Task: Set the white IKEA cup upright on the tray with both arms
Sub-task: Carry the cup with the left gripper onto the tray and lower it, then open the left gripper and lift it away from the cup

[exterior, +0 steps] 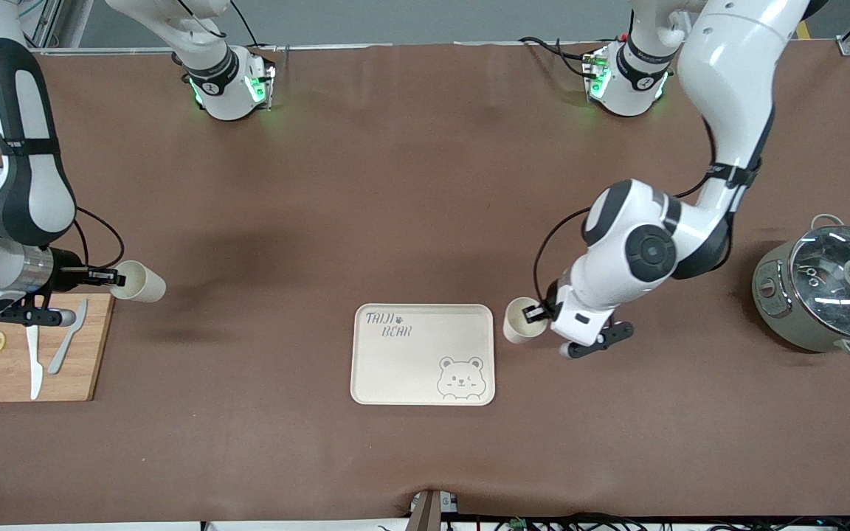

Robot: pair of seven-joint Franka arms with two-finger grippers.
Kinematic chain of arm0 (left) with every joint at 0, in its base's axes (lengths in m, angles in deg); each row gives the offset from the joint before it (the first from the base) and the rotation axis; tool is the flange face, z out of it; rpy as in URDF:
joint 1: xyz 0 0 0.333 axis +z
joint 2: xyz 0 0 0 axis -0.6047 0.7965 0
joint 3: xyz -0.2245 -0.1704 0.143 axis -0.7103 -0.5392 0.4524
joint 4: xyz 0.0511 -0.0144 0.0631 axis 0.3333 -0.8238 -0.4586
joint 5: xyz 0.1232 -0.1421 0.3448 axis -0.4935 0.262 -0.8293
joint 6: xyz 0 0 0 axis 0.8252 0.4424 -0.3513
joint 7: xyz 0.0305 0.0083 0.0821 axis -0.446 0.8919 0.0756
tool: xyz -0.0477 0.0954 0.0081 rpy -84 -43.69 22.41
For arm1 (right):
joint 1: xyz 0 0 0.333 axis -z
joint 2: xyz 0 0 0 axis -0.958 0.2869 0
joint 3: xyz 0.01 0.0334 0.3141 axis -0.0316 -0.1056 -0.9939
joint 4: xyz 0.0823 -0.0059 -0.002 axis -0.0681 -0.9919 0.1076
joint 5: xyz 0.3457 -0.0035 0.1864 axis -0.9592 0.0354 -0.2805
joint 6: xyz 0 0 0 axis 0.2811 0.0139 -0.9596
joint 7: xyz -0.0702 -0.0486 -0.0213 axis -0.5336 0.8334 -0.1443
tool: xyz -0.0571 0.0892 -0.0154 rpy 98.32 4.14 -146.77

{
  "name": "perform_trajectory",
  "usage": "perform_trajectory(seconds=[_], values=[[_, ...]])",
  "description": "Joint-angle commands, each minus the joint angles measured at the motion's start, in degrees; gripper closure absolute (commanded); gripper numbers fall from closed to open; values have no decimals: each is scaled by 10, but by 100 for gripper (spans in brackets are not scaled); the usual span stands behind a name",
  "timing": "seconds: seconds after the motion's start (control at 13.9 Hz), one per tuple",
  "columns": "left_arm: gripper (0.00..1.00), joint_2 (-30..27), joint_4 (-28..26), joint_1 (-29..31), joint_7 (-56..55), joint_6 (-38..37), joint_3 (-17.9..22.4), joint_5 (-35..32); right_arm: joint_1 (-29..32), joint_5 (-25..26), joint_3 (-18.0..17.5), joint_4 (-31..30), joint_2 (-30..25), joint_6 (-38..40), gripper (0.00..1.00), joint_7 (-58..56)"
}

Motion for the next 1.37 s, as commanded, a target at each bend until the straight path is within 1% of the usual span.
perform_trajectory(seconds=[0.0,0.29,0.5,0.58,0.65,0.72,0.79,0.86,0.94,1.08,1.15,1.22,1.3], values=[[100,48,48,-39,-49,2,11,4,8,-8,-5,13,-6,13,100,-2],[100,79,55,-55,-72,64,14,5,12,-7,-5,34,-6,29,100,-2],[100,98,55,-59,-70,72,14,3,10,-7,-5,58,-6,51,100,-1],[97,105,55,-59,-69,74,15,3,7,-7,-5,63,-5,53,100,2],[88,110,55,-61,-69,78,16,3,1,-7,-6,66,-5,53,100,15],[80,112,55,-62,-69,80,17,3,-5,-8,-7,70,-5,53,100,40],[62,112,55,-62,-70,81,17,3,-16,-8,-7,77,-3,53,100,69],[30,109,56,-62,-71,81,17,3,-29,-9,-7,78,-3,53,100,94],[0,105,55,-62,-70,81,18,2,-36,-12,-8,78,1,52,100,113],[0,85,55,-56,-69,76,19,0,-67,-46,-8,79,5,47,100,154],[0,67,55,-49,-68,73,19,0,-90,-53,-8,79,10,45,100,189],[0,50,53,-38,-68,59,19,-4,-108,-58,-8,80,15,36,100,232],[0,26,53,-26,-65,24,19,-9,-128,-62,-8,80,19,20,100,275]])
